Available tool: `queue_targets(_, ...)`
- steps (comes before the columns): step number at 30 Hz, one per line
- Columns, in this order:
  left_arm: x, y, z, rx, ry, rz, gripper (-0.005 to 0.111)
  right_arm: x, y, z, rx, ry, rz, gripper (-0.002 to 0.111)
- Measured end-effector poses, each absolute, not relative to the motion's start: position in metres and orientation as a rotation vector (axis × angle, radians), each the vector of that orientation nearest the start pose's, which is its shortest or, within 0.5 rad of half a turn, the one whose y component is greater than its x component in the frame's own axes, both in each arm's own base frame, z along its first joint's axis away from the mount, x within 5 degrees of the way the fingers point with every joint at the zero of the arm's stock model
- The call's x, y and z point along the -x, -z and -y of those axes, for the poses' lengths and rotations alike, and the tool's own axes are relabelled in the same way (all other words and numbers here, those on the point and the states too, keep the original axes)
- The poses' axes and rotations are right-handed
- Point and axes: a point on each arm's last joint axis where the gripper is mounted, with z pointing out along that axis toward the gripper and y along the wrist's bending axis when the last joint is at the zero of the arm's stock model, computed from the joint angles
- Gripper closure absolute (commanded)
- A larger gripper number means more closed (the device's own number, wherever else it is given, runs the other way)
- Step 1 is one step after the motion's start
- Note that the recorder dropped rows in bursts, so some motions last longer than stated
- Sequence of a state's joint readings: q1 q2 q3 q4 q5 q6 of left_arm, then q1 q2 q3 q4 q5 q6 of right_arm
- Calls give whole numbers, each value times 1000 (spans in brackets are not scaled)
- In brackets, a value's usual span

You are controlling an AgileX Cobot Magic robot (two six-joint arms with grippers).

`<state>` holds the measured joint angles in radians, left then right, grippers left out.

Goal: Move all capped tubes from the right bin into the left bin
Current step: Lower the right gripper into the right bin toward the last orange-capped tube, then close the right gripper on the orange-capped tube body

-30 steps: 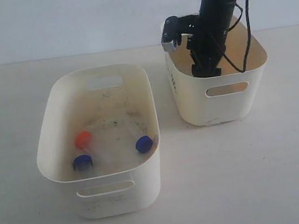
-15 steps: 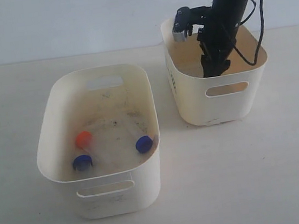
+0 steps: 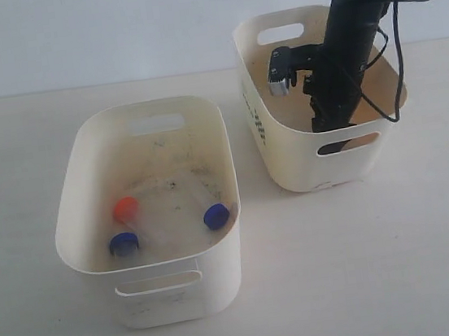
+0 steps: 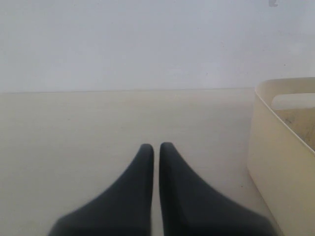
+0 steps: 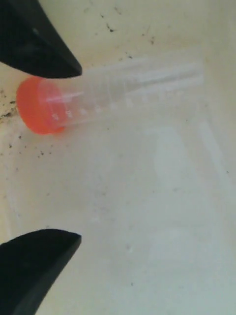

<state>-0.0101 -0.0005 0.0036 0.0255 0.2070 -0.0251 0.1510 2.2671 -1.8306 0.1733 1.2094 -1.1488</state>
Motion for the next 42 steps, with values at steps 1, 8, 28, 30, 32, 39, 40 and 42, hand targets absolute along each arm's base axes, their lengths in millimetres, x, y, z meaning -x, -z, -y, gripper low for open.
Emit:
queue_targets(1,-56,-193,0,-5,3,-1694,102,-448,-160,-83,1769,-209,-2480,30)
queue_targets(8,-56,-193,0,-5,3,-1694,102,-448,-160,-82,1776,-197,-2481,30)
queue_targets(28,-56,-193,0,-5,3,-1694,102,-449,-138,-78,1785,-179,-2568,56)
queue_targets(30,-56,-193,0,-5,3,-1694,102,-449,-138,-78,1781,-179,-2571,56)
queue_targets(32,-56,-193,0,-5,3,-1694,102,-449,-138,-78,1776,-179,-2575,57)
queue_targets(39,-56,-193,0,-5,3,-1694,102,-449,-138,-78,1773,-176,-2578,87)
queue_targets(40,-56,-193,0,-5,3,-1694,102,-449,-138,-78,1773,-176,-2578,93)
queue_targets(42,-56,-193,0,-5,3,-1694,102,-449,-138,-78,1773,-176,-2578,102)
